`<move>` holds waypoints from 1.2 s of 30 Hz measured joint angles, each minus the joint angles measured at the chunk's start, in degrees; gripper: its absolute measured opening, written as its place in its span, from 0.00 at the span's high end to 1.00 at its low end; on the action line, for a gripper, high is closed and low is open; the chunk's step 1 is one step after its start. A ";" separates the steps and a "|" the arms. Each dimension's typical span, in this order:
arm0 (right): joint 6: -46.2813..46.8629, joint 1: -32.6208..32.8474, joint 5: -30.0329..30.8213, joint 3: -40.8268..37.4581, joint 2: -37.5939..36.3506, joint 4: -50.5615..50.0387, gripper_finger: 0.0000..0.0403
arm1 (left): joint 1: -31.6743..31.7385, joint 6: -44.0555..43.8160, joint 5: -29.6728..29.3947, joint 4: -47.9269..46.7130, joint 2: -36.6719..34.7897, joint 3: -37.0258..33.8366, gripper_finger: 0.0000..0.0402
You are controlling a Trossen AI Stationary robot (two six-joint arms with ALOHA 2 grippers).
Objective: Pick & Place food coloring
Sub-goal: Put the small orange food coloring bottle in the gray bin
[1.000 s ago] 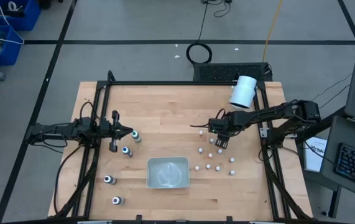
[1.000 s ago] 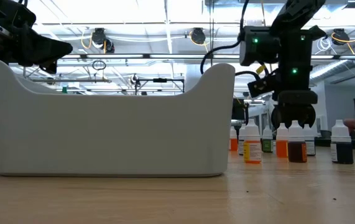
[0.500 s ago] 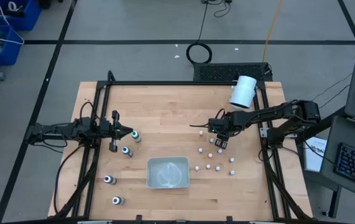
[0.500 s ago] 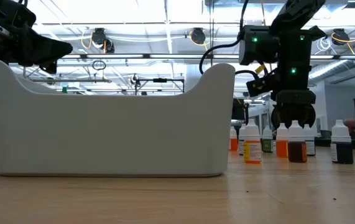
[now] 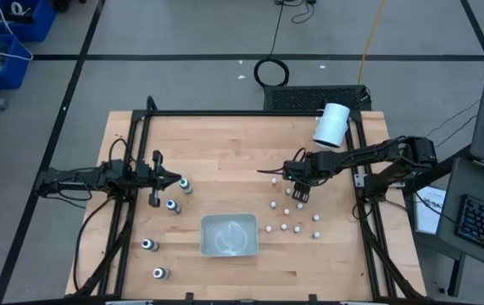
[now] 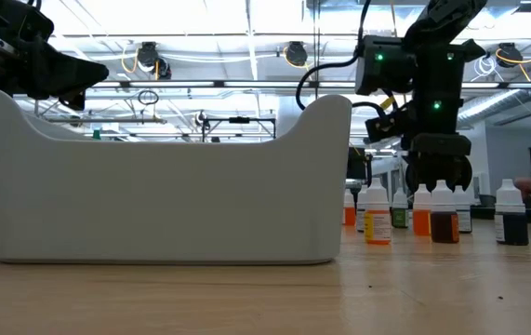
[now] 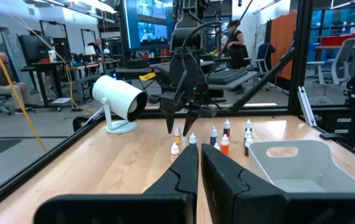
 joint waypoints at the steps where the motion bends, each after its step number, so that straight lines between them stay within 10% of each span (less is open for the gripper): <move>1: -0.14 0.00 0.02 0.00 0.00 0.10 0.53 | -0.01 0.00 -0.01 0.00 0.00 0.00 0.94; 19: -0.85 0.00 0.09 0.05 0.00 0.31 0.88 | 0.00 0.02 -0.01 0.00 0.00 0.00 0.94; 36: -4.97 5.16 0.28 12.32 -5.68 -0.52 0.88 | 0.00 0.00 0.01 0.00 -0.02 -0.01 0.94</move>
